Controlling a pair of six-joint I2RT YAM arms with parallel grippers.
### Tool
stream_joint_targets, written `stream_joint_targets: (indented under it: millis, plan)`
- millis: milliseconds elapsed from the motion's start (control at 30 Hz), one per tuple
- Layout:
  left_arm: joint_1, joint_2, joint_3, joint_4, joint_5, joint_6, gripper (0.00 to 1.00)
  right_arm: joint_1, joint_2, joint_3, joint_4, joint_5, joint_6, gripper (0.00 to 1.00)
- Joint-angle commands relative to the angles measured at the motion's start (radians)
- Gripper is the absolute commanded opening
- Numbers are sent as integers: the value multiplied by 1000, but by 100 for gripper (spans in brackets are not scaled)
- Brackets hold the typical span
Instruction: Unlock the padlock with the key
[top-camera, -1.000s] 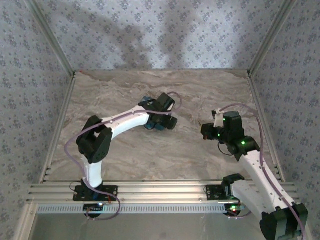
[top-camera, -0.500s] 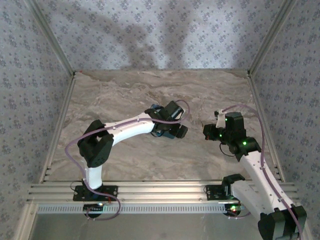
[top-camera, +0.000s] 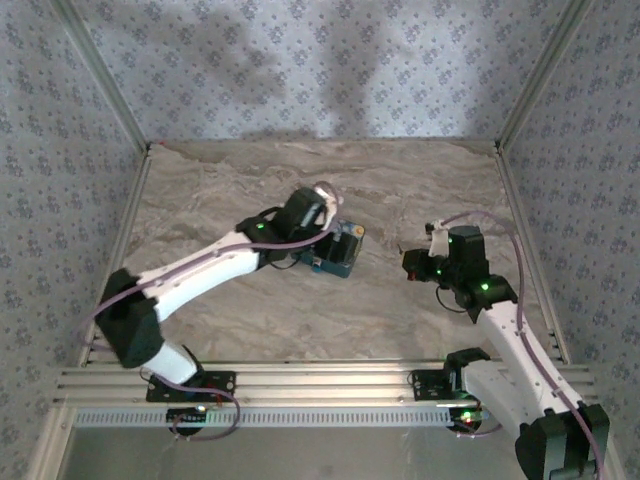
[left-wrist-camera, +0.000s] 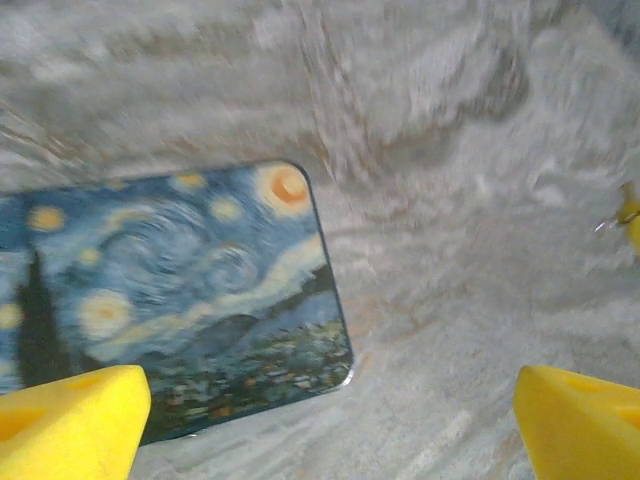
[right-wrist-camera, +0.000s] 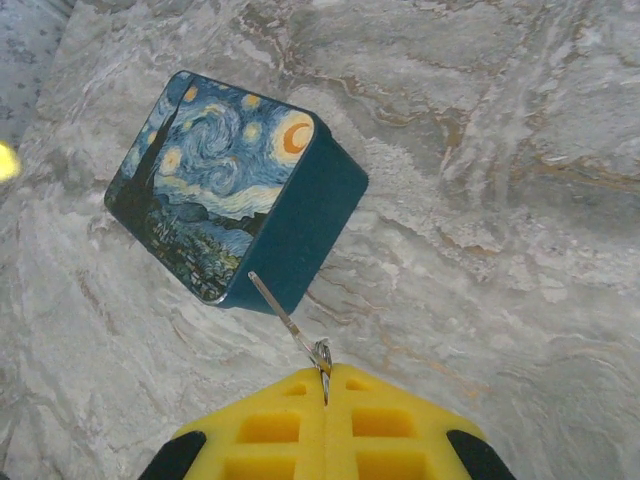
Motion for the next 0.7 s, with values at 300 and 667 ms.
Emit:
stream_joint_targets:
  millis: [300, 667]
  plan:
    - [165, -368, -623, 442, 2, -48, 95, 195, 303, 60, 337, -120, 73, 0]
    - [303, -252, -698, 624, 356, -176, 94, 260, 645, 187, 633, -205, 181, 0]
